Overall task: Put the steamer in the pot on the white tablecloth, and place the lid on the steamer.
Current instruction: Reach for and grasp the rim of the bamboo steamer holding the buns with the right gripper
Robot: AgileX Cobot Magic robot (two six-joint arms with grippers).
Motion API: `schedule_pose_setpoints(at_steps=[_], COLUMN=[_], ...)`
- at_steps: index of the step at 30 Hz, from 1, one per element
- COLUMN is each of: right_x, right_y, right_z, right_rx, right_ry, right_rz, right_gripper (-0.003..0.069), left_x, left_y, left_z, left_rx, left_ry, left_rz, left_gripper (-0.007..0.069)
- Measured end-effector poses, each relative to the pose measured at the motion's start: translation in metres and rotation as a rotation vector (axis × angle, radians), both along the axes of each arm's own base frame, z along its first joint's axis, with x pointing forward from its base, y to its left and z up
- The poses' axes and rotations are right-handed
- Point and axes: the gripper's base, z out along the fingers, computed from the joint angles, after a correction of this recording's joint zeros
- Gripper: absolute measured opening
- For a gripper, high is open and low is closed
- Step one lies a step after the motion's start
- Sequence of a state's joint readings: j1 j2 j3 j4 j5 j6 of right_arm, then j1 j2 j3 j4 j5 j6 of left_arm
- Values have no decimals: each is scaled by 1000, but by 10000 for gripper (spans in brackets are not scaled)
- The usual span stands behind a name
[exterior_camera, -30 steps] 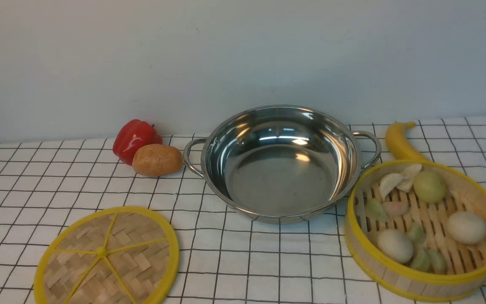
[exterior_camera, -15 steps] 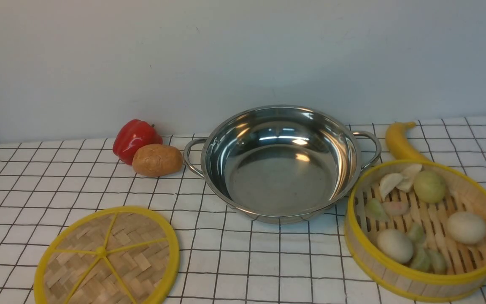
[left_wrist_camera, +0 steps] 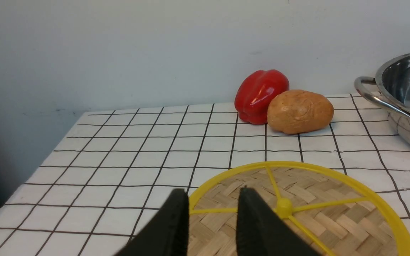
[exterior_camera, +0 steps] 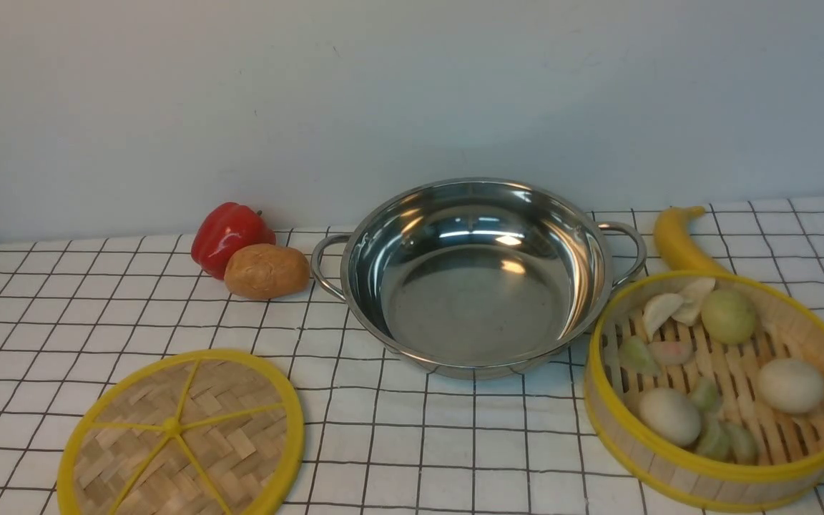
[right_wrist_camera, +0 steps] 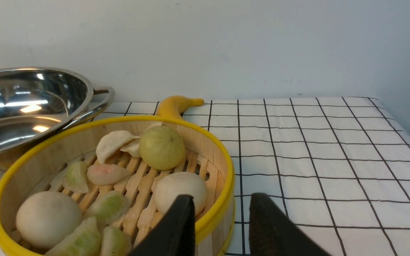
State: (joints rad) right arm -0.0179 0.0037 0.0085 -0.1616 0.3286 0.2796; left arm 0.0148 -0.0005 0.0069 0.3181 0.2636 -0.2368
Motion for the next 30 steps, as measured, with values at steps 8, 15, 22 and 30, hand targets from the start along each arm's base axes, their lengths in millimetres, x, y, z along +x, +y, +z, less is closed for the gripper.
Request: schedule_pose_setpoints(at_steps=[8, 15, 22, 30], right_x=[0, 1, 1, 1], right_y=[1, 7, 9, 10], right_z=[1, 9, 10, 11], right_rx=[57, 432, 629, 765], right_ry=[-18, -103, -110, -125], right_rz=[7, 26, 30, 31], right_gripper=[243, 243, 243, 243], left_x=[1, 2, 2, 2], left_y=[-2, -8, -8, -8], left_z=[2, 13, 14, 19], left_rx=[-101, -575, -611, -610], left_ry=[-38, -168, -180, -236], left_rz=[-7, -24, -26, -41], left_gripper=[193, 202, 213, 222])
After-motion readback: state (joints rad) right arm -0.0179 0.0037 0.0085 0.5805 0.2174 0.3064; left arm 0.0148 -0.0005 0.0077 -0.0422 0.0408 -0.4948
